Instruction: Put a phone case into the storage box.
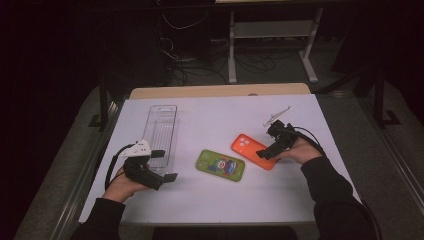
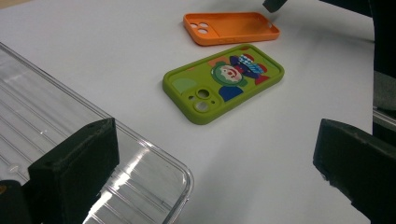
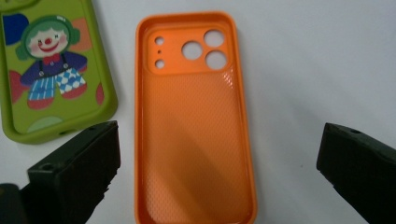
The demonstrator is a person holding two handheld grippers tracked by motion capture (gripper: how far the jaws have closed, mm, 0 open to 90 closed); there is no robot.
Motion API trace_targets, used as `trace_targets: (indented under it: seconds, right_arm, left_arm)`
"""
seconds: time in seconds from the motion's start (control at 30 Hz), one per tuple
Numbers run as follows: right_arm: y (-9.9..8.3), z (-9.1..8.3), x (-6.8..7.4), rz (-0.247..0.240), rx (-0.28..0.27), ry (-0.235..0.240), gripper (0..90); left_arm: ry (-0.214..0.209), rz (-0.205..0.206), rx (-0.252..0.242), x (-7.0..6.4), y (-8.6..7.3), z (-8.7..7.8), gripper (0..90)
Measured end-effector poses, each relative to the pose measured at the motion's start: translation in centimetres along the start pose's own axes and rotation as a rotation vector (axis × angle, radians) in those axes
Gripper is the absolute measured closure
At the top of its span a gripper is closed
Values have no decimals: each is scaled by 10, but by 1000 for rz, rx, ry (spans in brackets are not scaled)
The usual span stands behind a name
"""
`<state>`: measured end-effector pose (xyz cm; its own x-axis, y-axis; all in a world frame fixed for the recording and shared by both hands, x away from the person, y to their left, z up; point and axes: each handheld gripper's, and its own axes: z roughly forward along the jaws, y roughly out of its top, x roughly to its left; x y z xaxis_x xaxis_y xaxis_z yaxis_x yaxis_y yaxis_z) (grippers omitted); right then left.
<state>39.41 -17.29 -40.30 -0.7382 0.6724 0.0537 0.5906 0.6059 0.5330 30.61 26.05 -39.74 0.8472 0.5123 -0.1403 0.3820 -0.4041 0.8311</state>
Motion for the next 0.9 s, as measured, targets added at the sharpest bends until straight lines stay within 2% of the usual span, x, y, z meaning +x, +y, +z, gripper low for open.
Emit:
trace_targets:
  seconds: [0.17,0.27,0.73,0.9]
  right_arm:
    - [-4,6,2,-18,29,3,0]
    - [-8,13,5,-27,67,9,0]
    - [-17,25,6,-30,101,33,17]
    - [-18,27,7,-35,114,27,30]
  left_arm:
    - [0,3,-2,0,0,0,0]
    - [0,3,-2,0,0,0,0]
    - [-1,2,-5,0,-1,0,0]
    - [-1,-1,-5,0,-1,0,0]
